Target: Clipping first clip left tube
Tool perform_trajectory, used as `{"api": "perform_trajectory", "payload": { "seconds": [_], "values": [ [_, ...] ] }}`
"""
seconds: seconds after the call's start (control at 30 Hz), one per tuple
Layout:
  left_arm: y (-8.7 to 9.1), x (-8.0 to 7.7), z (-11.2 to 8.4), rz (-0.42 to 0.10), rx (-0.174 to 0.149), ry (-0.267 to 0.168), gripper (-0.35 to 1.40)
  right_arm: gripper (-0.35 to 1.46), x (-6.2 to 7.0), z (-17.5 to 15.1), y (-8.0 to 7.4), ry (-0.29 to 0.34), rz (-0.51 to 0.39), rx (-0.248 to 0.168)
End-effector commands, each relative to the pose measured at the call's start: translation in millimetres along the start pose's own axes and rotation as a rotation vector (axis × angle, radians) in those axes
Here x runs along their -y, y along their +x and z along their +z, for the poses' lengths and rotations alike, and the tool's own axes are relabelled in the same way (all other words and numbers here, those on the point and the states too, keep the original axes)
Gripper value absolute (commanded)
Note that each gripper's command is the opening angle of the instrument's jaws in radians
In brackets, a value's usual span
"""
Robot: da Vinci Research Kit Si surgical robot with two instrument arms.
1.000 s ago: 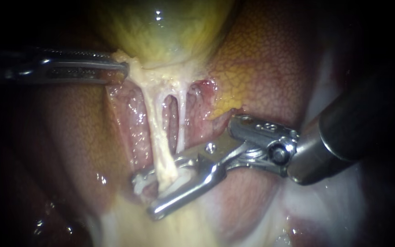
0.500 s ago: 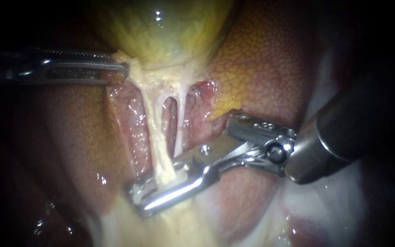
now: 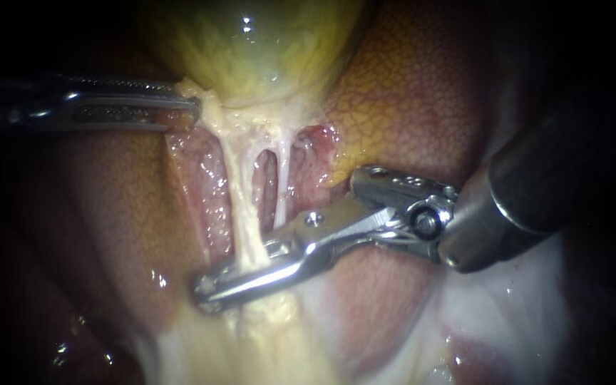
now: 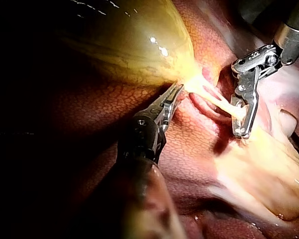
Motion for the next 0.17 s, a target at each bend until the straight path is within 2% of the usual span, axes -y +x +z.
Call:
{"api": "perform_trajectory", "payload": {
  "seconds": [0.03,0.17],
  "values": [
    [0.0,0.0,0.0,0.000,0.000,0.000,-0.35,-0.35,0.0,0.0,0.0,0.000,0.000,0.000],
    [0.0,0.0,0.0,-0.001,0.000,0.000,-0.35,-0.35,0.0,0.0,0.0,0.000,0.000,0.000]
  ]
}}
